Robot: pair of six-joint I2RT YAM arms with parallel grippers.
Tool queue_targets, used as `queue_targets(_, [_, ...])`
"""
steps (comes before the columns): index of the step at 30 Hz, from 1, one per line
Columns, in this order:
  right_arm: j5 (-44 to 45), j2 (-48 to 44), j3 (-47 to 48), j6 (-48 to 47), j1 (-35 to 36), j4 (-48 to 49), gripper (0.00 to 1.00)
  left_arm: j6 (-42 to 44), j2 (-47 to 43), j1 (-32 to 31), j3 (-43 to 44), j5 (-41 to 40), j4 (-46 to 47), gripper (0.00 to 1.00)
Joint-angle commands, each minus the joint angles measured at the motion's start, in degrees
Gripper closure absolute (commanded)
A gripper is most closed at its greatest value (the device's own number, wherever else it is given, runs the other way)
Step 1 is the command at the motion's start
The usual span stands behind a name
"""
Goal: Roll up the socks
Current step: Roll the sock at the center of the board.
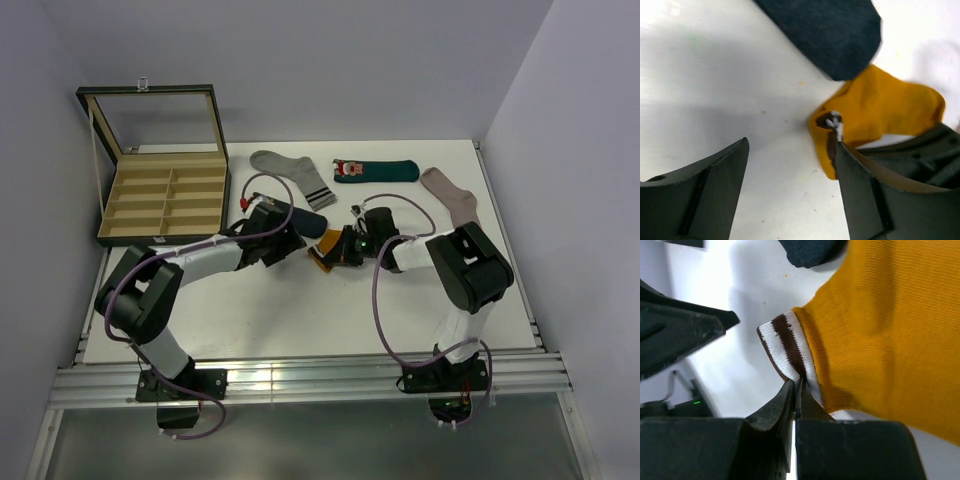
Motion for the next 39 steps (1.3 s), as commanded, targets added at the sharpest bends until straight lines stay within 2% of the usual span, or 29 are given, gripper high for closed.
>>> queue_targets(1, [-6.9,3.7,-1.1,3.7,-2.2,0.8,1.0,0.9,0.5,-2.2,1.8,1.7,4.3,0.26])
queue_targets(10, [-11.1,8.0,-1.8,7.8,-7.0,4.8,0.98,1.5,4.4,-3.6,3.7,3.2,6.4,0.3])
queue_targets(21, [-10.8,11.6,0.7,6.8,-11.1,-0.4,0.95,1.4,7.7,-3.6,5.3,4.5,7.9,0.34])
queue_targets(29, [-10.1,12.4,2.4,5.0,-11.1,-3.4,0.95,1.7,7.0,-4.0,2.8,6.0,13.6,0.33])
queue_targets(39, [-7.5,11.6,4.6,2.1,-11.1,-8.2,0.95,0.8,11.5,-4.1,6.0,4.7,10.9,0.35])
